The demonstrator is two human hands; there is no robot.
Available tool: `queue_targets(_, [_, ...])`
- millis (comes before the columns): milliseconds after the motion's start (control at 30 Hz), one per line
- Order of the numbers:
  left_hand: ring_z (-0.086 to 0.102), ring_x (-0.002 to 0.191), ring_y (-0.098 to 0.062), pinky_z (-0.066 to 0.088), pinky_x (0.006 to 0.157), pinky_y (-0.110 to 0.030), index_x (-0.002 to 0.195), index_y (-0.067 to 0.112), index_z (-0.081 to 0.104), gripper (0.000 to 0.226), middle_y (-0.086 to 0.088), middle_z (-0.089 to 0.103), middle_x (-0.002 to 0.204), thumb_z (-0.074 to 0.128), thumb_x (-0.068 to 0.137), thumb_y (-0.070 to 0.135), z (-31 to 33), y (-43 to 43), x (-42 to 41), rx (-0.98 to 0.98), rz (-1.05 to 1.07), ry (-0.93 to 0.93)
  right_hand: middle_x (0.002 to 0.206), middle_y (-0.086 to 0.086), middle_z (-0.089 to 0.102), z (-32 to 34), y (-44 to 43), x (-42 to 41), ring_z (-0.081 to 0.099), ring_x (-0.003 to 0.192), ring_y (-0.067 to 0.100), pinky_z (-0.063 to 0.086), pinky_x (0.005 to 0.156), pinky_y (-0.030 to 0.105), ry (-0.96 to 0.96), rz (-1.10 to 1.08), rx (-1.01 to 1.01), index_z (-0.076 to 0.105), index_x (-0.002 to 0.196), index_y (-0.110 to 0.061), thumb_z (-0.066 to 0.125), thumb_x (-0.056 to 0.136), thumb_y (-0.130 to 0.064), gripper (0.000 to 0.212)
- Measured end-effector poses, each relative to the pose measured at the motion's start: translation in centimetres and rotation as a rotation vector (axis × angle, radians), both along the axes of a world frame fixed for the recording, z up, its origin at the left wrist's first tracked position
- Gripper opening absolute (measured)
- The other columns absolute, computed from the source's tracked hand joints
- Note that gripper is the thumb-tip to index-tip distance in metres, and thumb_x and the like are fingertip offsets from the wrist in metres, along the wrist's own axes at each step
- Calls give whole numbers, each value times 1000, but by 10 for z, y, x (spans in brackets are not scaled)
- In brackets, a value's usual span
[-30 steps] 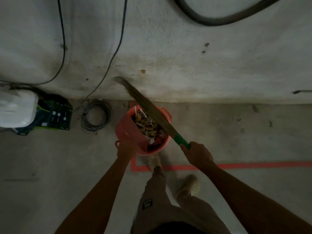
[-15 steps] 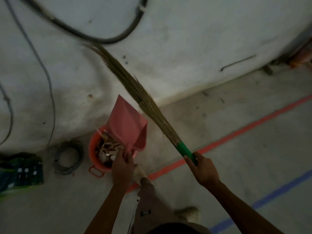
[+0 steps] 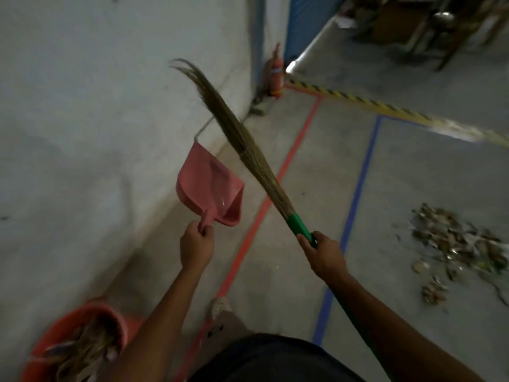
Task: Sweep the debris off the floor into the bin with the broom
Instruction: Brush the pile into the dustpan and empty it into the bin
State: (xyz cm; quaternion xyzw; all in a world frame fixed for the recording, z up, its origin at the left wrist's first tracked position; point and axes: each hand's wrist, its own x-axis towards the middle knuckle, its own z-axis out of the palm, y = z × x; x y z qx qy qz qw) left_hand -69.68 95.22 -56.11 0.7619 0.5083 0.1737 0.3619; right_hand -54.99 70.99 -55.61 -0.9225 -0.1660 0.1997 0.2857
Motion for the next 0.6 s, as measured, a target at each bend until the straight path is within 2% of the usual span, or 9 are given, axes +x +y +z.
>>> queue_targets(100, [60,76,-41,32,60,-36,76,8,52,20,-22,61,77,60,92,17,-1,-17,65,15,-143,13,70,1,61,0,-37,30,61,62,18,51,56,33,-3,-133,2,59,93,-18,50,96,-54,37])
queue_targets(200, [61,79,-42,32,61,-36,76,7,54,21,-25,64,82,61,92,19,-2,-40,129,7,-273,23,72,1,63,-5,-72,57,63,63,16,57,59,36,7,-288,3,62,97,-18,50,95,-57,40])
queue_targets(400, [56,74,-33,33,63,-34,85,1,62,26,-16,62,80,59,96,25,-17,-93,261,-49,-525,1,74,3,67,-16,-140,120,67,64,20,61,62,45,83,-610,2,60,94,-22,53,94,-56,34])
queue_targets(500, [62,76,-37,39,62,-38,82,2,62,36,-20,66,80,58,97,35,-39,-119,333,-80,-645,13,74,3,66,-23,-175,157,67,64,21,60,63,46,104,-729,-20,61,96,-21,54,94,-54,35])
queue_targets(600, [63,72,-37,47,63,-43,72,6,57,53,-16,65,72,52,92,56,-55,-144,399,-128,-742,50,74,4,67,-28,-204,193,68,65,21,61,63,47,141,-849,-43,61,97,-19,53,94,-56,37])
